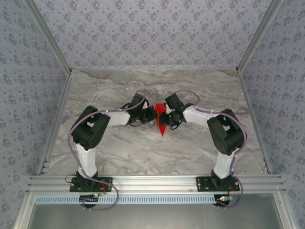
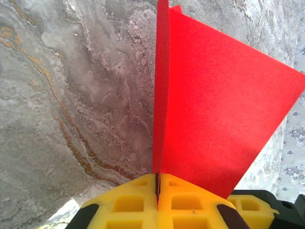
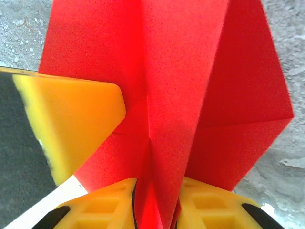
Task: Fold a paper plane with a square sheet of paper (pick it up from the middle)
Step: Move the paper plane to the top-center of the table.
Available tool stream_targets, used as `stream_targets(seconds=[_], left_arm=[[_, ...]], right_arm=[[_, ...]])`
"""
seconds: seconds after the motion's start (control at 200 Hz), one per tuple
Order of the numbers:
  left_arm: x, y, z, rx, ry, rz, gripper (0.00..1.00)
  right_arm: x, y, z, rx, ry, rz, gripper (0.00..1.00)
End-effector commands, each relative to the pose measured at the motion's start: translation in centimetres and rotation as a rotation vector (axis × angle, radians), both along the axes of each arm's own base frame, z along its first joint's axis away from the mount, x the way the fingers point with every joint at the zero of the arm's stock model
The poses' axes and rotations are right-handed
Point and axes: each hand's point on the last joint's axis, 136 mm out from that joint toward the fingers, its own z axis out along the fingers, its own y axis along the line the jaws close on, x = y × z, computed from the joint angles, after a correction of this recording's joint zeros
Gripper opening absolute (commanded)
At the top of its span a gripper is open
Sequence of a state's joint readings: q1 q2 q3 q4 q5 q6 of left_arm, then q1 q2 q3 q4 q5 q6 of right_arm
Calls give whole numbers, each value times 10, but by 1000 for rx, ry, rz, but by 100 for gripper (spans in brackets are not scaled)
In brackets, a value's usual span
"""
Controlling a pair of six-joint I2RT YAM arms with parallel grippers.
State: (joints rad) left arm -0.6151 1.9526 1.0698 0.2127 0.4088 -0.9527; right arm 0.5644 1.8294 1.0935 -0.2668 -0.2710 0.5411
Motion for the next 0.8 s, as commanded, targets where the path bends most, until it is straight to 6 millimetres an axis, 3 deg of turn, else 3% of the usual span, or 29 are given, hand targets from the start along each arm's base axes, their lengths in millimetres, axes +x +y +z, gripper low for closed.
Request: stream_targets(seconds=[0.0,0.16,0.335,0.43,0.45,0.56,0.675,0.794], left_arm=[[-2,1,-3,-5,15,-8,10],[7,16,14,0,-9,25,22],[16,52,32,75,-44,94,40],[19,78,34,162,-54,155,54],[19,85,33,194,-53,172,59],[15,121,30,356,-49,279,79],[11,144,29,445,-45,336,88],[10,152,30,477,-40,349,92]], right_arm=[[0,0,-6,-46,16,1,21],[2,-12,-1,-111,-4,-16,11],[-1,-30,8,-230,-22,-7,11],[-3,-41,-1,-299,-11,-6,13],[5,-37,6,-294,-34,-13,13],[10,-39,-1,-344,-33,-38,15],[14,-36,-5,-358,-33,-49,16],[14,-32,-10,-363,-22,-43,18]])
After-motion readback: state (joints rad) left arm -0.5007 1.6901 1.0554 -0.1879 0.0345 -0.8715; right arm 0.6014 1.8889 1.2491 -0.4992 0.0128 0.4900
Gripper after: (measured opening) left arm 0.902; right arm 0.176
